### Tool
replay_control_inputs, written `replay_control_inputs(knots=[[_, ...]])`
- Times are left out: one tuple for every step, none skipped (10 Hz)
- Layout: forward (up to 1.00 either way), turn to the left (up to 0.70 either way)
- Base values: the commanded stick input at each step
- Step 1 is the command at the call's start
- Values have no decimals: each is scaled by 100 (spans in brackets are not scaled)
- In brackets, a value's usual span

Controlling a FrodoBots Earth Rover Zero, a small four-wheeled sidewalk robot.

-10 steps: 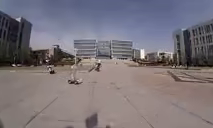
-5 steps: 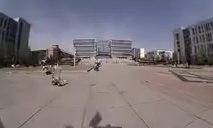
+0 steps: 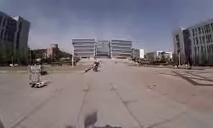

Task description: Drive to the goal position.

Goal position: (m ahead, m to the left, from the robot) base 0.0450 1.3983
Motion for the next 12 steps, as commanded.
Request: replay_control_inputs(knots=[[100,0],[100,0],[100,0],[100,0],[100,0],[100,0],[100,0],[100,0],[100,0],[100,0],[100,0],[100,0]])
